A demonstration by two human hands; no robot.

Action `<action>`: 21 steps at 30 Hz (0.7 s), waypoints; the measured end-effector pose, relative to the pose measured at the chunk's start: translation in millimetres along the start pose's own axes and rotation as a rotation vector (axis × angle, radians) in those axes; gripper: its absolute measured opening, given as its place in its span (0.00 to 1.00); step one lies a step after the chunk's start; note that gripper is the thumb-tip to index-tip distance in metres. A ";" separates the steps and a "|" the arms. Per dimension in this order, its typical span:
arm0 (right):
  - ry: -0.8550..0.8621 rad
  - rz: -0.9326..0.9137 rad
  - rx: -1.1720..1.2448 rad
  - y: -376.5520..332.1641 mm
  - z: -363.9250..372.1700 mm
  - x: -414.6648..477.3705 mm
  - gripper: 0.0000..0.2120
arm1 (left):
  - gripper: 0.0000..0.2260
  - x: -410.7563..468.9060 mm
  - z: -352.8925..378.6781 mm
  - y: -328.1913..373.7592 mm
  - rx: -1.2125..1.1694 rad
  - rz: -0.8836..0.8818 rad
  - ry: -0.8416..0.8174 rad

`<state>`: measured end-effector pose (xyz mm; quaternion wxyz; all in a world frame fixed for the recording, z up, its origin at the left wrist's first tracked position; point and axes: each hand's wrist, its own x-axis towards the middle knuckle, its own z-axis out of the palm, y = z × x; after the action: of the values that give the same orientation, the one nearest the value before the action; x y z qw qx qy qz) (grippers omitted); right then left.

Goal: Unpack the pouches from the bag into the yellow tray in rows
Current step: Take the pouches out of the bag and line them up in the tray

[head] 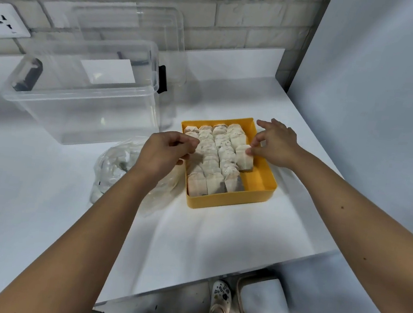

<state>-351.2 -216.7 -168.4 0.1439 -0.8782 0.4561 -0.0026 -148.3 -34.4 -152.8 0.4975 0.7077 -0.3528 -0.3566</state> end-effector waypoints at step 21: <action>0.294 -0.211 0.197 -95.9 -1.1 -25.9 0.10 | 0.03 -14.8 -58.2 1.6 0.012 -0.028 0.071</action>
<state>-289.7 -144.2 -139.6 0.1601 -0.8929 0.3753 -0.1905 -106.0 4.2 -134.4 0.5005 0.7276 -0.3272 -0.3361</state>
